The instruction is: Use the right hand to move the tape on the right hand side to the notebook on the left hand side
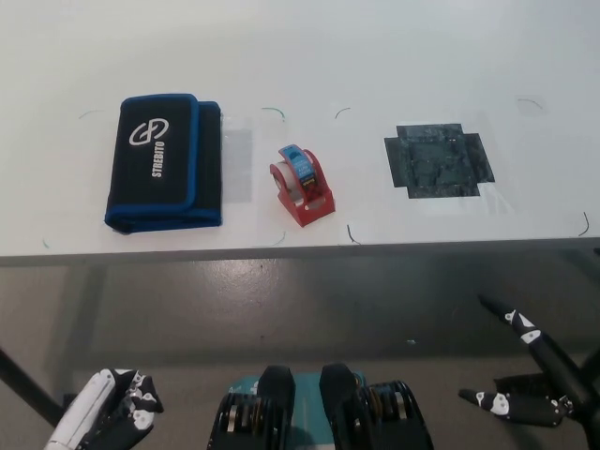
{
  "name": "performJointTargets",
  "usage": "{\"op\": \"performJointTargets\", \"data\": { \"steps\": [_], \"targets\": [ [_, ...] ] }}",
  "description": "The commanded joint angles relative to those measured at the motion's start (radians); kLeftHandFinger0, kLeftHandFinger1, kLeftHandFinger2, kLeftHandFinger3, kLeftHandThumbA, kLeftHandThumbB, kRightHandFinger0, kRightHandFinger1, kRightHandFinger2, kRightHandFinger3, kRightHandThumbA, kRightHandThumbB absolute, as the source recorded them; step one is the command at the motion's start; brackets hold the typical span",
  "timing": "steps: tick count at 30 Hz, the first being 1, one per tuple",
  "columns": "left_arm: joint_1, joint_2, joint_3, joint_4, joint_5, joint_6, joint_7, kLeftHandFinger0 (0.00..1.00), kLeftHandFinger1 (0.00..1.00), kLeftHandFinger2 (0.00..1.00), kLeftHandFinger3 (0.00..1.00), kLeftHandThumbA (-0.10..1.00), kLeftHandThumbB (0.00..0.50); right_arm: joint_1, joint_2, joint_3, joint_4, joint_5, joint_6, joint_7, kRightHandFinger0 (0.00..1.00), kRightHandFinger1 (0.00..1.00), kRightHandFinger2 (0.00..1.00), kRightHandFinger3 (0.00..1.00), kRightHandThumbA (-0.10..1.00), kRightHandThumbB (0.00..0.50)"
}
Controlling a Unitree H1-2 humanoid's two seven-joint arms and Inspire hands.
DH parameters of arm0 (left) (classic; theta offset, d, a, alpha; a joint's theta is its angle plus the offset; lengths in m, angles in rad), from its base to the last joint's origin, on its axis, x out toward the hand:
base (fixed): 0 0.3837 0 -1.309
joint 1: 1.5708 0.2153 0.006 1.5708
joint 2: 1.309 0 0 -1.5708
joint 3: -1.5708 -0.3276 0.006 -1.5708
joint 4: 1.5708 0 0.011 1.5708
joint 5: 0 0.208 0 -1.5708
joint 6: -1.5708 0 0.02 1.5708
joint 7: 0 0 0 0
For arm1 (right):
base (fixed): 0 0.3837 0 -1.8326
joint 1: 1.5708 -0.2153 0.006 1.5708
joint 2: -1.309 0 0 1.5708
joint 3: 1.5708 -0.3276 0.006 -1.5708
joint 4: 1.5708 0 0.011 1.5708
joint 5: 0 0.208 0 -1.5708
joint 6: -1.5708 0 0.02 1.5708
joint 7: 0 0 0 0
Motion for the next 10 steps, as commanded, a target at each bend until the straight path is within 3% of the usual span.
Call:
{"op": "performJointTargets", "data": {
  "steps": [1,8,10],
  "targets": [
    [-0.010,0.016,0.007,-0.018,-0.003,-0.018,-0.004,0.15,0.12,0.20,0.40,-0.02,0.072,-0.021,-0.011,-0.016,-0.024,0.022,-0.024,-0.008,1.00,1.00,1.00,1.00,0.92,0.143],
    [-0.008,0.014,0.005,-0.020,-0.001,-0.012,-0.004,0.13,0.11,0.19,0.40,-0.03,0.069,-0.020,-0.017,-0.018,-0.031,0.028,-0.026,0.000,1.00,1.00,1.00,1.00,0.91,0.138],
    [-0.011,0.014,0.005,-0.011,-0.003,-0.024,-0.003,0.12,0.11,0.18,0.40,-0.03,0.071,-0.020,-0.018,-0.018,-0.029,0.038,-0.026,0.006,1.00,1.00,1.00,1.00,0.91,0.161]
  ]
}}
